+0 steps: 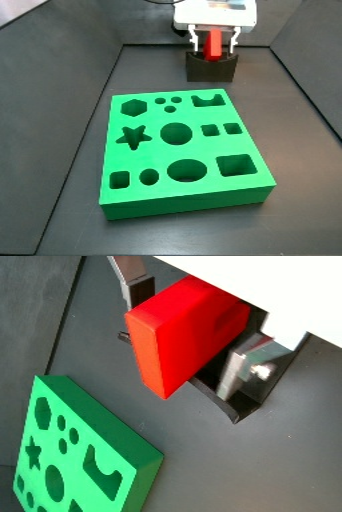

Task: Pick up the double-square object. Move up. Place the double-square object on the fixture. Regrasp the double-square object. Move to above the board. Insert the double-square object.
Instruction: Regrasp the double-square object.

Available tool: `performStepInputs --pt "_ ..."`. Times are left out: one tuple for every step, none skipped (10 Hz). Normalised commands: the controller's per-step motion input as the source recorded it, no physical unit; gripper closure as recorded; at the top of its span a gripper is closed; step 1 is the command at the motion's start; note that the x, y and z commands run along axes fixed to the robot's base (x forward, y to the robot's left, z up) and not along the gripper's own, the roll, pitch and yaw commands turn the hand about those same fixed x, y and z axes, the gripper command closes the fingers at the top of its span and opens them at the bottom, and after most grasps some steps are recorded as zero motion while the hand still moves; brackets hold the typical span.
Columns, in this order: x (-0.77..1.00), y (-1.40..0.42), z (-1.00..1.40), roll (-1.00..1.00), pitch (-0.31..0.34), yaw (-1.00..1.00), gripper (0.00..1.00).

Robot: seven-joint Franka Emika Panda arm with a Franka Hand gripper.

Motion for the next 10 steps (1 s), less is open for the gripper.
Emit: performStepInputs --pt "0.00 0.00 1.00 0.03 -0.036 -0.06 0.00" --pt "-0.01 0.00 1.00 0.03 -0.034 -0.05 0.00" --pt "-0.02 0.00 1.00 0.04 -0.033 -0.02 0.00" --pt "-0.03 0.00 1.00 0.04 -0.032 0.00 0.00" --pt "-0.04 0.01 1.00 0.04 -0.028 0.00 0.00" --pt "-0.04 0.01 0.90 0.04 -0.012 0.02 0.00" --pt "-0.04 0.01 0.71 0.03 0.000 0.02 0.00" --pt "-0.04 0.01 0.45 0.03 0.016 0.02 0.00" --pt "-0.04 0.01 0.32 0.03 0.022 0.02 0.00" --pt "-0.14 -0.81 0.59 1.00 0.049 0.04 0.00"
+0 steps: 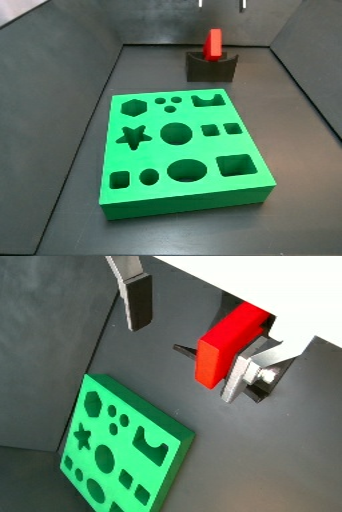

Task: Pick up the double-square object. Move up. Place the double-square object on the fixture. Regrasp the double-square object. Move to above the board. Insert the double-square object.
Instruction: Regrasp the double-square object.

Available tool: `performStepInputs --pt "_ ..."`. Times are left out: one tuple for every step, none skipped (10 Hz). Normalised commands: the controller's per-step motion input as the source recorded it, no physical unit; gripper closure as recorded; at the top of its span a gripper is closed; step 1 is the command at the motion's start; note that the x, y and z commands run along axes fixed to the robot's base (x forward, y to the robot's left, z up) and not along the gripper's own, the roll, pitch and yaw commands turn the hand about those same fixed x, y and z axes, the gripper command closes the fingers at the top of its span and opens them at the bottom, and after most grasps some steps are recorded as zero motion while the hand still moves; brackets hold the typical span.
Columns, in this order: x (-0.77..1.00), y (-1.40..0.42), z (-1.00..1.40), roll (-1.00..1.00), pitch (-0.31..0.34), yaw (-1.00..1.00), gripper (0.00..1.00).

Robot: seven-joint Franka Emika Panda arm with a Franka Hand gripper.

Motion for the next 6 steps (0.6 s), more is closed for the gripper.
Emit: performStepInputs --pt "-0.13 -0.79 0.54 1.00 0.049 0.04 0.00" --pt "-0.12 -0.63 0.37 1.00 0.038 0.04 0.00" --pt "-0.12 -0.47 0.18 1.00 0.031 0.04 0.00" --pt "-0.06 -0.26 0.07 1.00 0.028 0.04 0.00" --pt "-0.04 -0.14 0.06 1.00 0.029 0.04 0.00" --pt "-0.02 -0.04 0.04 1.00 0.031 0.04 0.00"
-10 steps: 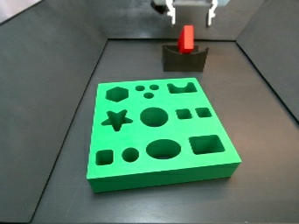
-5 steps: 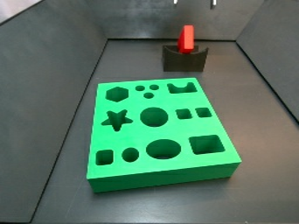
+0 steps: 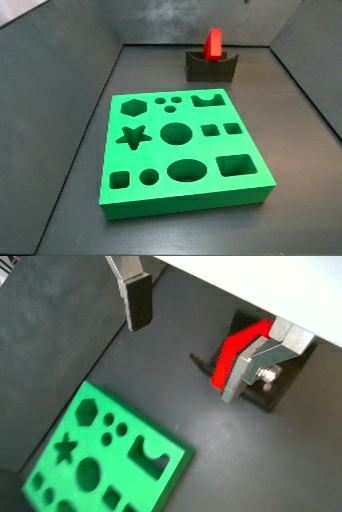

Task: Pick up the double-square object. Move up. Place the double-square object on the fixture. Regrasp the double-square object. Move to above the board. Insert the double-square object.
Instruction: Regrasp the double-square object.

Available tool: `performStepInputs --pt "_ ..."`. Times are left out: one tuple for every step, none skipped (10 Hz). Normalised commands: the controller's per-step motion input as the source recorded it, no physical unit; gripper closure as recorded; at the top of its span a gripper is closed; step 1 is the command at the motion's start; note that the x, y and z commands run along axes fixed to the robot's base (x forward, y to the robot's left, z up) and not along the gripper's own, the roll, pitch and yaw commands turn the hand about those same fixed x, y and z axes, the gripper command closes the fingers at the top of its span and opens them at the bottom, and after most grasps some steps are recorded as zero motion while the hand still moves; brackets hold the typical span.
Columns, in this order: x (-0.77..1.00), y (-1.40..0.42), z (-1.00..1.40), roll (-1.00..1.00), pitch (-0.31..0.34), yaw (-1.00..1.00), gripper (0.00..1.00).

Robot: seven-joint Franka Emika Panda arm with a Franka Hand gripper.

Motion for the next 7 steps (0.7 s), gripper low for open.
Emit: performStepInputs --pt "-0.01 -0.04 0.01 1.00 0.030 0.04 0.00" --pt "-0.03 -0.04 0.01 1.00 0.026 0.04 0.00" --pt "-0.03 -0.03 0.01 1.00 0.022 0.04 0.00" --pt "-0.04 -0.03 0.01 1.00 0.016 0.04 0.00" --pt "-0.04 -0.02 0.00 1.00 0.011 0.04 0.00" --pt "-0.03 -0.02 0.00 1.00 0.005 0.04 0.00" --pt "-0.03 -0.02 0.00 1.00 0.002 0.04 0.00"
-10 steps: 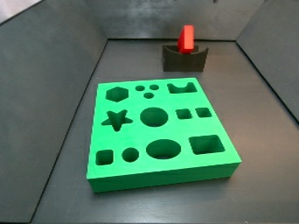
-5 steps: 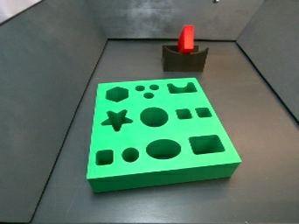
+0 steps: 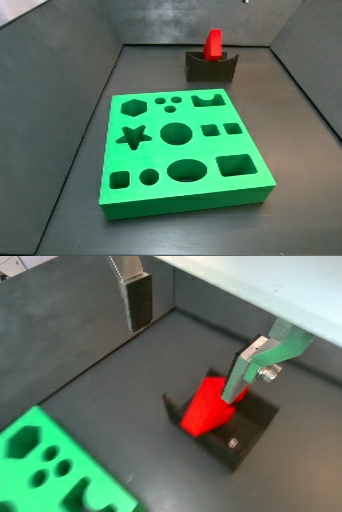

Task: Pick up the double-square object. Move up. Place the double-square object on the fixture. Regrasp the double-square object. Move to above the board. Insert the double-square object.
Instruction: Regrasp the double-square object.

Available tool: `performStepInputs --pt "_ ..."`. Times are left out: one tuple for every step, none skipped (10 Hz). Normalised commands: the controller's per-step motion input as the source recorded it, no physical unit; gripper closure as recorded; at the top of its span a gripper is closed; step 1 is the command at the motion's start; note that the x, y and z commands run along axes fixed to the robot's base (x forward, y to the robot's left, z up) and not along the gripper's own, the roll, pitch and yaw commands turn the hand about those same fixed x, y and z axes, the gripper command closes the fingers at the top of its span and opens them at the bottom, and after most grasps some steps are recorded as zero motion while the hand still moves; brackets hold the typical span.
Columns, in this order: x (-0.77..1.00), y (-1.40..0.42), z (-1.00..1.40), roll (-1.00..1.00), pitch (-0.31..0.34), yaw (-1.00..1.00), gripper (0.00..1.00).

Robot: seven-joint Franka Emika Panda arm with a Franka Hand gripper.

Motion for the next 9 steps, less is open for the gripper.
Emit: performStepInputs --pt "-0.02 -0.02 0.00 1.00 -0.003 0.04 0.00" --pt "-0.02 -0.02 0.00 1.00 -0.003 0.04 0.00" --pt "-0.01 -0.02 0.01 1.00 0.000 0.05 0.00" --pt "0.00 -0.02 0.01 1.00 0.004 0.05 0.00" --pt "0.01 -0.02 0.00 1.00 0.007 0.05 0.00" --pt "0.02 -0.02 -0.01 1.00 0.011 0.05 0.00" --pt "0.04 -0.02 -0.01 1.00 0.023 0.05 0.00" --pt "0.06 -0.03 -0.01 1.00 0.032 0.05 0.00" --pt "0.07 -0.03 -0.01 1.00 0.044 0.06 0.00"
